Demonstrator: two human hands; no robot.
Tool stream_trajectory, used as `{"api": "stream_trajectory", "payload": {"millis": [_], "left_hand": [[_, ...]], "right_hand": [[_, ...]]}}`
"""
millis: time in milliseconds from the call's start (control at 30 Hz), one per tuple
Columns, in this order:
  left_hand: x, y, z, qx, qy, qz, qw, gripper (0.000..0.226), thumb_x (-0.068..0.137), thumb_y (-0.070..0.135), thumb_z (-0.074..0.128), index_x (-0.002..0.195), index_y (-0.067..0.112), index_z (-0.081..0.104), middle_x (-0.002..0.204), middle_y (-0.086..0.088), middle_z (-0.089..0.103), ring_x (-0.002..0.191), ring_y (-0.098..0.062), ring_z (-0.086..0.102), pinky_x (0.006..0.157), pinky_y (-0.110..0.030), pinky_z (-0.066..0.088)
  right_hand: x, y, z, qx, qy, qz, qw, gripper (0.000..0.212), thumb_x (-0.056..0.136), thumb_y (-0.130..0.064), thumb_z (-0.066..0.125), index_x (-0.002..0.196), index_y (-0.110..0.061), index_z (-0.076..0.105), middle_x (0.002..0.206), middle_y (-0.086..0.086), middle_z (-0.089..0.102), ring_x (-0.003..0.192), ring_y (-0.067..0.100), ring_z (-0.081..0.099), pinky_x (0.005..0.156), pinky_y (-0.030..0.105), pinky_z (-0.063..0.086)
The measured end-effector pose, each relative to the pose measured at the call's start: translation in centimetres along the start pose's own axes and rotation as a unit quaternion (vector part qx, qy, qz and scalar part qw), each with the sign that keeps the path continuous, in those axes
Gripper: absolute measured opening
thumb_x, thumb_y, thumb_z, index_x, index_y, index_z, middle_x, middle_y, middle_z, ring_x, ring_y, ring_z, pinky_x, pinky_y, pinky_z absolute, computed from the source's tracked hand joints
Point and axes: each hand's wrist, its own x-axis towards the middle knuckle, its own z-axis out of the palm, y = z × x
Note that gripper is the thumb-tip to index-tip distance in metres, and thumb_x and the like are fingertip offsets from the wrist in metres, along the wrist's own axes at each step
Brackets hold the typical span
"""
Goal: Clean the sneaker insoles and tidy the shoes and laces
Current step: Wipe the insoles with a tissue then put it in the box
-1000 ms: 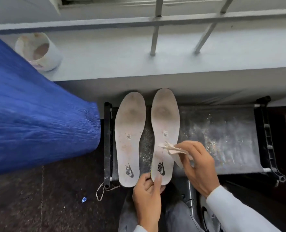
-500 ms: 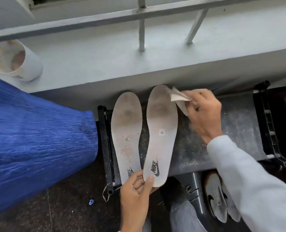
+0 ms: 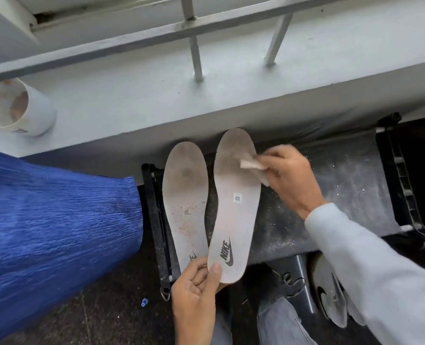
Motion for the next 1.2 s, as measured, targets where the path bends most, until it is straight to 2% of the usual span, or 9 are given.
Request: {"api": "stream_trajectory", "payload": {"millis": [167,333,467,600,700,767,933,1067,1200], "left_hand": [[-0.3,0.6,0.1,0.005,0.0,0.003,1.0,0.014,0.089,-0.008,0.064,0.094,0.002,0.072,0.085,-0.013,0.081,0.078,-0.017,0.079,0.066,-0.027,0.065],[-0.5,1.1,0.0,0.008,0.012,0.027,1.0,0.014,0.077,0.0,0.079,0.089,0.003,0.073,0.079,-0.017,0.08,0.069,-0.012,0.078,0.059,-0.021,0.062],[-0.5,1.0,-0.3,0.034,-0.001,0.032,0.999,0.019,0.086,-0.012,0.064,0.089,0.005,0.073,0.081,-0.01,0.081,0.072,-0.015,0.079,0.057,-0.021,0.061],[-0.3,1.4,-0.6,0.035,0.001,0.042,0.999,0.019,0.087,-0.011,0.064,0.091,0.005,0.074,0.083,-0.012,0.081,0.074,-0.018,0.08,0.059,-0.021,0.062],[-0.1,1.7,-0.7,0.036,0.005,0.046,0.998,0.02,0.087,-0.011,0.063,0.09,0.006,0.074,0.082,-0.013,0.081,0.073,-0.017,0.079,0.058,-0.021,0.062],[0.1,1.8,-0.7,0.043,0.006,0.049,0.998,0.02,0.087,-0.01,0.064,0.09,0.006,0.074,0.082,-0.013,0.081,0.074,-0.017,0.079,0.058,-0.022,0.062],[0.2,1.9,-0.6,0.037,0.016,0.056,0.998,0.005,0.083,0.006,0.077,0.089,0.007,0.076,0.084,-0.014,0.081,0.076,-0.02,0.08,0.059,-0.022,0.062],[0.4,1.8,-0.9,0.046,0.015,0.055,0.997,0.004,0.081,0.008,0.079,0.082,0.012,0.081,0.082,-0.012,0.081,0.074,-0.019,0.08,0.058,-0.021,0.061],[0.5,1.8,-1.1,0.043,0.006,0.066,0.997,0.008,0.07,0.012,0.078,0.076,0.015,0.081,0.078,-0.014,0.081,0.069,-0.017,0.079,0.057,-0.02,0.061]], "right_hand": [[-0.9,-4.0,-2.2,0.052,0.07,-0.019,0.996,0.028,0.086,-0.002,0.069,0.112,-0.011,0.074,0.095,0.007,0.065,0.082,0.024,0.062,0.073,0.026,0.05],[-4.9,-5.3,-0.6,0.067,-0.179,-0.236,0.953,0.036,0.087,-0.011,0.064,0.122,-0.016,0.067,0.108,0.007,0.062,0.088,0.017,0.054,0.065,0.028,0.053],[-0.3,-0.9,0.8,-0.02,-0.142,-0.096,0.985,0.028,0.089,-0.012,0.059,0.115,-0.017,0.068,0.109,0.011,0.06,0.095,0.031,0.058,0.072,0.04,0.055],[4.0,2.8,-1.0,-0.069,0.016,0.032,0.997,0.036,0.085,-0.028,0.05,0.107,-0.015,0.076,0.101,0.02,0.063,0.091,0.04,0.059,0.074,0.042,0.055],[3.8,2.2,-2.5,-0.021,0.111,0.088,0.99,0.026,0.084,-0.014,0.063,0.105,-0.015,0.077,0.097,0.015,0.061,0.086,0.033,0.059,0.074,0.036,0.052],[2.5,-0.1,-2.6,0.046,0.097,0.024,0.994,0.022,0.084,-0.012,0.07,0.105,-0.012,0.077,0.095,0.012,0.062,0.083,0.025,0.06,0.073,0.029,0.051],[0.3,-2.4,0.8,0.055,-0.11,-0.144,0.982,0.032,0.081,-0.003,0.07,0.112,-0.011,0.074,0.1,0.014,0.062,0.087,0.025,0.058,0.072,0.03,0.051],[2.9,0.6,1.8,-0.014,-0.089,-0.059,0.994,0.037,0.077,-0.001,0.066,0.111,-0.011,0.074,0.097,0.022,0.063,0.085,0.04,0.061,0.07,0.044,0.057],[4.9,2.8,0.0,-0.037,0.023,0.069,0.997,0.041,0.077,-0.001,0.063,0.112,-0.019,0.075,0.102,0.019,0.062,0.085,0.042,0.063,0.076,0.041,0.056]]}}
